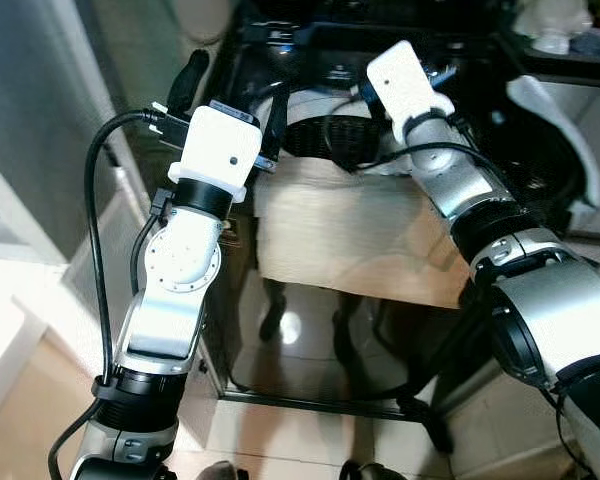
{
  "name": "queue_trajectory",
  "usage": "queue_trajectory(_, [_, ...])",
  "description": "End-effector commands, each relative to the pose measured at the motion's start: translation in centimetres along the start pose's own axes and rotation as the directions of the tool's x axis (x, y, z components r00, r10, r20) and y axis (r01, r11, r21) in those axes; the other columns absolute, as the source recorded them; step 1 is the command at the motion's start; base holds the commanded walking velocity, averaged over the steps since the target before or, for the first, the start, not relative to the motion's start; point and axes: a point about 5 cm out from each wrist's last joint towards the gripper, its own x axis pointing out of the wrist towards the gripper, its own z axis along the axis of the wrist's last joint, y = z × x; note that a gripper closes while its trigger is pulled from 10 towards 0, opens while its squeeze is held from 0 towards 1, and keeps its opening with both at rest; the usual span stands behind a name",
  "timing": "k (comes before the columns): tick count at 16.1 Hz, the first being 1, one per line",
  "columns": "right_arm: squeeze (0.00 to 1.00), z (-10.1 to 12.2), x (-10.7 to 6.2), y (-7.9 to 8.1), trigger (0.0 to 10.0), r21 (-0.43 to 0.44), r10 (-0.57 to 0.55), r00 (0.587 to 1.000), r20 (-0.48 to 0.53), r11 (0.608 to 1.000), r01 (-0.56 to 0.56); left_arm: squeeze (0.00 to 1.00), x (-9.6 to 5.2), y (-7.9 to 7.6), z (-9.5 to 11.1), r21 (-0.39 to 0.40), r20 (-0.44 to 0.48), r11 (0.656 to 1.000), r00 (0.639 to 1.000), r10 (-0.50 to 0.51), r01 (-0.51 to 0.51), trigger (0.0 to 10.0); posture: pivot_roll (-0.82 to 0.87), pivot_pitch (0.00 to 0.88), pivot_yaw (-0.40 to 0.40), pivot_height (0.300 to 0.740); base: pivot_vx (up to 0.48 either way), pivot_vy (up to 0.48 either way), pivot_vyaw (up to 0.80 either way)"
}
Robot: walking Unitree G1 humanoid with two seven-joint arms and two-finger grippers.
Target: Clothes washing
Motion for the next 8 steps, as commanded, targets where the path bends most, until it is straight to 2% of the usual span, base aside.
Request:
queue_trajectory(1, [0.00, 0.4, 0.2, -0.2, 10.0, 0.046, -0.009, 1.000, 0.009, 0.999, 0.008, 0.00, 0.4, 0.1, 0.4, 0.005, 0.015, 1.000, 1.000, 0.006, -0.006, 10.0, 0.08, 0.014, -0.012, 0.740, 0.000, 0.000, 0.00])
queue_trajectory(2, [0.00, -0.6, -0.1, 0.1, 10.0, 0.241, 0.028, 0.998, -0.058, 0.970, -0.013, 0.00, 0.4, 0.1, 0.4, 0.005, 0.016, 1.000, 1.000, 0.005, -0.005, 10.0, 0.08, 0.019, -0.016, 0.740, 0.000, 0.000, 0.00])
queue_trajectory(3, [0.00, -1.4, -0.3, 0.1, 10.0, 0.359, 0.042, 0.994, -0.098, 0.933, -0.004, 0.00, 0.3, 0.1, 0.4, 0.003, 0.014, 1.000, 1.000, 0.007, -0.007, 10.0, 0.07, 0.025, -0.020, 0.740, 0.000, 0.000, 0.00])
queue_trajectory(5, [0.00, -2.2, -0.9, 0.0, 10.0, 0.447, 0.044, 0.996, -0.077, 0.895, -0.005, 0.00, 0.1, 0.1, 0.3, -0.001, 0.008, 1.000, 1.000, 0.009, -0.009, 10.0, 0.07, 0.030, -0.019, 0.740, 0.000, 0.000, 0.00])
queue_trajectory(6, [0.00, -2.9, -2.0, 0.4, 10.0, 0.458, 0.029, 0.999, -0.034, 0.889, -0.010, 0.00, -0.1, 0.1, 0.3, -0.004, 0.004, 1.000, 1.000, 0.006, -0.006, 10.0, 0.06, 0.029, -0.020, 0.740, 0.000, 0.000, 0.00])
queue_trajectory(8, [0.00, -4.3, -3.8, 1.1, 10.0, 0.462, 0.024, 0.998, -0.060, 0.887, 0.006, 0.00, 0.0, 0.0, 0.2, -0.010, 0.005, 1.000, 1.000, -0.003, 0.003, 10.0, 0.04, 0.026, -0.013, 0.740, 0.000, 0.000, 0.00])
